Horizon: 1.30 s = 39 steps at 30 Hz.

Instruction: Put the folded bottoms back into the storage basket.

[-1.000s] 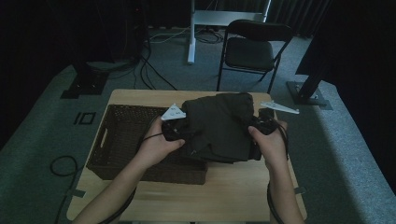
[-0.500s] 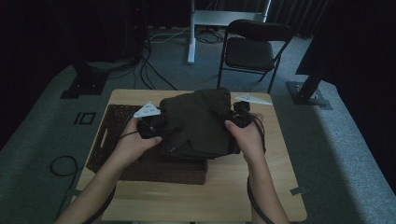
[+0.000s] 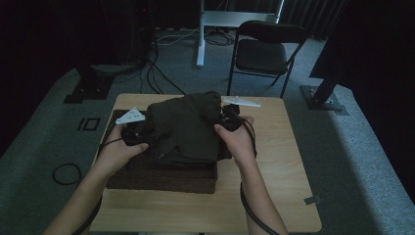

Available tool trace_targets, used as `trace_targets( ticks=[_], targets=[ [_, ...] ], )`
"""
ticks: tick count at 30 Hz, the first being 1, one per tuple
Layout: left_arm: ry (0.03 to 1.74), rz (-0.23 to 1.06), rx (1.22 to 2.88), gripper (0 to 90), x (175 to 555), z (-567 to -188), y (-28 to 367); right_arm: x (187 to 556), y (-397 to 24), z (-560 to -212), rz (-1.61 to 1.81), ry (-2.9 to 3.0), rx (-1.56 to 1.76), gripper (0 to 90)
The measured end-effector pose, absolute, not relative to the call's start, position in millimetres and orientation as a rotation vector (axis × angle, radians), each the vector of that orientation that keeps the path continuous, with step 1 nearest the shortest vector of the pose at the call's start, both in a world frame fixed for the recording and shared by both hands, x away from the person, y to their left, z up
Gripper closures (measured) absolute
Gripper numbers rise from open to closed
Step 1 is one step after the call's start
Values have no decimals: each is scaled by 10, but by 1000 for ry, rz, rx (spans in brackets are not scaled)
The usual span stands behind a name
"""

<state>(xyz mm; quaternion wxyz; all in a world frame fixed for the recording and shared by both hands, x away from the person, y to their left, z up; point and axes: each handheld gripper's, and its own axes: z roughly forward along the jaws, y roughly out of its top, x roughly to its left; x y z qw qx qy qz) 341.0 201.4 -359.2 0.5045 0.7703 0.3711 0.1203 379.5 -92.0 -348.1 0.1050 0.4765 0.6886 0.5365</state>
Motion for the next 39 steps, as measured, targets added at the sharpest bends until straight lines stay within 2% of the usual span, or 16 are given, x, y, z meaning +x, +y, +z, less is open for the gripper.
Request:
trace_targets(
  ticks=[13, 39],
  targets=[
    [921, 325, 1881, 698, 3459, -3736, 2278, 3874, -592, -3650, 1577, 2045, 1405, 651],
    [1008, 384, 2023, 695, 3695, -4346, 2419, 4036, -164, -4383, 1397, 2067, 1445, 650]
  ],
)
